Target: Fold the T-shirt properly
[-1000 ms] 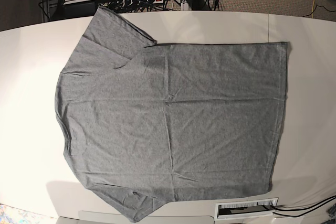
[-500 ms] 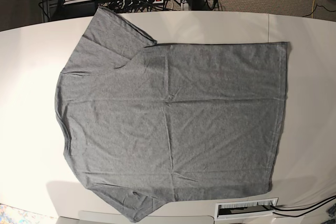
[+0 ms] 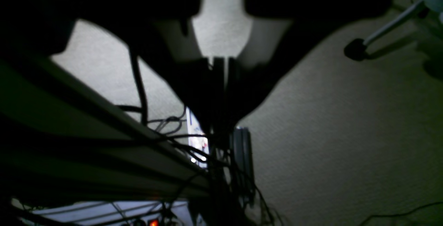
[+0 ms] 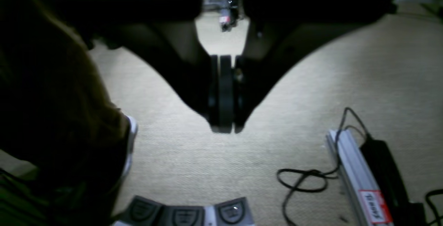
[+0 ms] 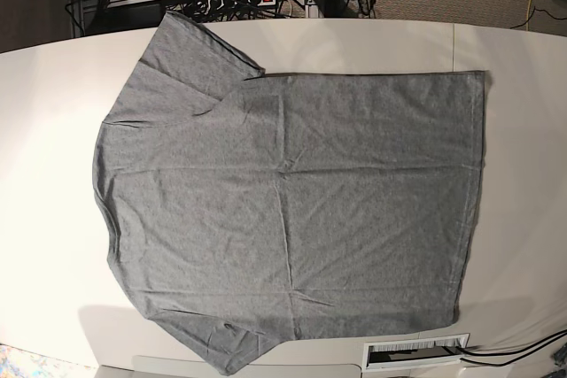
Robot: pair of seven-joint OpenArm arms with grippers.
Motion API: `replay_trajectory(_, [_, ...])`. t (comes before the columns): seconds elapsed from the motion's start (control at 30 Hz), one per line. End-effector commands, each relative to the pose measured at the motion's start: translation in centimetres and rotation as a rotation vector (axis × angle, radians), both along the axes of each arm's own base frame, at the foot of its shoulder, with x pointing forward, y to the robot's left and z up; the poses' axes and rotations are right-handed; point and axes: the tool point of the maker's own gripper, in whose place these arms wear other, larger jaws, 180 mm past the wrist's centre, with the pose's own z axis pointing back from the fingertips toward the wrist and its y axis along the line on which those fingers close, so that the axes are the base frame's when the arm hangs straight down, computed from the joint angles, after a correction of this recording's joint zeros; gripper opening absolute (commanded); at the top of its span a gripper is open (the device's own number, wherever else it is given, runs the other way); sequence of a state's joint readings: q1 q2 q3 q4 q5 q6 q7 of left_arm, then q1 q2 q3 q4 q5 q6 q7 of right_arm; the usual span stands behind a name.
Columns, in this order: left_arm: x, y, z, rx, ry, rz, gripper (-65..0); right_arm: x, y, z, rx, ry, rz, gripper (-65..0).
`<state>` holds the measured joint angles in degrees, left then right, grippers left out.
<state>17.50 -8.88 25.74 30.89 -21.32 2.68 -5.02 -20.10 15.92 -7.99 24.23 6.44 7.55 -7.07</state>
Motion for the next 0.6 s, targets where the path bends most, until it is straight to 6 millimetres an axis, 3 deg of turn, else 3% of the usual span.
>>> replay_trajectory(0.0, [-6.9,1.4,0.2,0.028,0.164,-0.106,-65.0,-0.6,-0.8,0.4,-0.006,0.012,0.007,-65.0])
replay_trajectory(0.17, [-7.6,3.0,0.6,0.044,0.164,-0.117,-65.0,-0.7,-1.9,1.3,-0.014,-0.002,0.041,-65.0])
replay_trajectory(0.57, [-7.7,4.4,0.7,0.065,0.160,-0.124,-65.0,-0.5,-2.4,2.1,-0.012,-0.011,0.103,-65.0])
